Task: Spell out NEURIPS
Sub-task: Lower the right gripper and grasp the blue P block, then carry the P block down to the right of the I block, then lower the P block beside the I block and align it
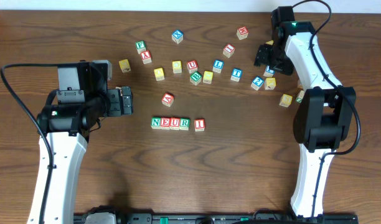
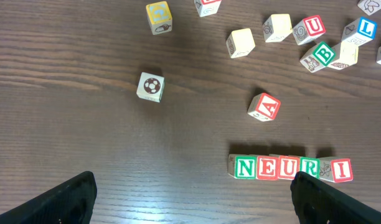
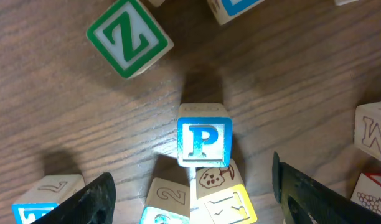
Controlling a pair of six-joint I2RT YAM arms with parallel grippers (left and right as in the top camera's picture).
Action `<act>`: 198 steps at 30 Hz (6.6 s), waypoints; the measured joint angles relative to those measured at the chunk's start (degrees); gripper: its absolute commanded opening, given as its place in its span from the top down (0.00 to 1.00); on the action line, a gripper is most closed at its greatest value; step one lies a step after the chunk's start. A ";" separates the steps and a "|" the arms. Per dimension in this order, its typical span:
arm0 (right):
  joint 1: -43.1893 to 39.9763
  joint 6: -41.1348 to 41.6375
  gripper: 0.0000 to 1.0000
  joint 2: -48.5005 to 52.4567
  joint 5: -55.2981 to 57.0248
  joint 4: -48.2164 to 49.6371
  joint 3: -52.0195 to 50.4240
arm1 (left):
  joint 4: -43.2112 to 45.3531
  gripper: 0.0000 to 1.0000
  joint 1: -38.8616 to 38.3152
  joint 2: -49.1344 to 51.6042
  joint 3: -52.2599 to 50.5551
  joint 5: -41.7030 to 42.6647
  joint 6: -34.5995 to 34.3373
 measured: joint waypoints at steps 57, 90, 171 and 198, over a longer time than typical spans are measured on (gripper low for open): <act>0.09 2.95 0.32 1.40 0.79 9.31 -5.84 | 0.00 0.02 0.00 0.00 0.00 0.00 0.00; -0.72 0.92 0.79 -0.37 3.82 2.97 -4.52 | 0.00 0.02 0.00 0.00 0.00 0.00 0.00; 35.85 12.04 0.94 -30.88 2.54 28.13 -52.43 | 0.00 0.02 0.00 0.00 0.00 0.00 0.00; 39.39 12.70 0.90 -30.88 5.14 30.67 -52.98 | 0.00 0.02 0.00 0.00 0.00 0.00 0.00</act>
